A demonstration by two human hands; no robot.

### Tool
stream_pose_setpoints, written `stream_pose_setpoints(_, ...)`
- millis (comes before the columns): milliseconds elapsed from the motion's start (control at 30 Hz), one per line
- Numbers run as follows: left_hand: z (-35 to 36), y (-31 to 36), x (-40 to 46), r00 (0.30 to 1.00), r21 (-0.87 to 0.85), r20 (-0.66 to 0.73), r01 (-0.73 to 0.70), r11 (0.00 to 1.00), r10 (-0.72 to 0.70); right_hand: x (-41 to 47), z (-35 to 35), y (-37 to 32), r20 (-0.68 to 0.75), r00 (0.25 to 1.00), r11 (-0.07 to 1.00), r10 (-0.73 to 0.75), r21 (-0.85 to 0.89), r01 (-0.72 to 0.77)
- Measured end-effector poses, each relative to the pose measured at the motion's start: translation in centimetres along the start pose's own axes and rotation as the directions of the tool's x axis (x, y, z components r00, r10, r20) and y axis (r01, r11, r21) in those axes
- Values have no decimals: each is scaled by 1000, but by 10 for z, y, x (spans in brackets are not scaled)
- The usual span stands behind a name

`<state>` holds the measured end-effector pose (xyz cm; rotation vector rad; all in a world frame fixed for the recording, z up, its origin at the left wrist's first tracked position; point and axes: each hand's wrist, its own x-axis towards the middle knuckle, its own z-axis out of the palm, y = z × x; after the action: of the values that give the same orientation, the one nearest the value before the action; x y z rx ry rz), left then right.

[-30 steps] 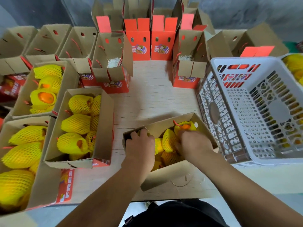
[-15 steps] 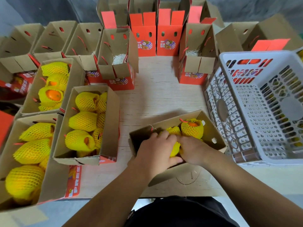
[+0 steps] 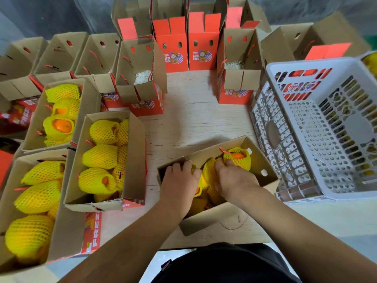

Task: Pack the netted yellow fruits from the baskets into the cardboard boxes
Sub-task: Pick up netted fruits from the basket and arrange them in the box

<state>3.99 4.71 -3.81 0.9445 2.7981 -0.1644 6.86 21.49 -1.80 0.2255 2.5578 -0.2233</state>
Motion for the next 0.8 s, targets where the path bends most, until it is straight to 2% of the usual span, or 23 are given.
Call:
stream_pose_setpoints(67, 3, 0, -2, 999, -39, -48, 0, 999, -2, 5, -2, -8, 131, 984, 993, -118, 4, 118)
stream_pose_setpoints(133, 3, -1, 0, 998, -63, -62, 3, 998, -7, 6, -2, -17, 351, 891, 957, -289, 133, 258)
stream_pose_setpoints(200, 0, -1, 1, 999, -94, -42, 2, 996, -6, 7, -2, -24, 462, 805, 927, -372, 226, 298)
stream_pose_setpoints(267, -4, -2, 0, 999, -133, -37, 6, 991, -11, 11, -2, -26, 481, 788, 923, -384, 212, 321)
stream_pose_setpoints(367, -11, -6, -5, 998, -236, -70, -20, 972, 3, 18, 0, -18, 419, 831, 929, -367, 211, 304)
stream_pose_setpoints(467, -11, -6, -17, 984, -356, -52, -177, 918, 169, 24, 1, -5, 322, 896, 931, -307, 296, 213)
stream_pose_setpoints(500, -10, -5, -21, 968, -383, -4, -233, 894, 251, 25, 2, -1, 325, 900, 924, -292, 337, 178)
stream_pose_setpoints(567, -10, -4, -20, 925, -468, 189, -210, 859, 329, 28, 5, 4, 338, 896, 893, -286, 434, 121)
stream_pose_setpoints(600, -9, -5, -17, 893, -450, 280, -203, 870, 353, 30, 7, 6, 335, 900, 875, -279, 475, 94)
stream_pose_setpoints(667, -9, -5, -11, 861, -299, 382, -229, 926, 336, 32, 9, 6, 329, 907, 839, -261, 542, 45)
stream_pose_setpoints(733, -6, -2, -9, 882, -121, 382, -247, 961, 275, 33, 10, 4, 331, 905, 838, -268, 543, 49)
stream_pose_setpoints(800, -5, 3, -8, 908, -12, 352, -241, 971, 229, 32, 9, 0, 337, 897, 876, -288, 471, 104)
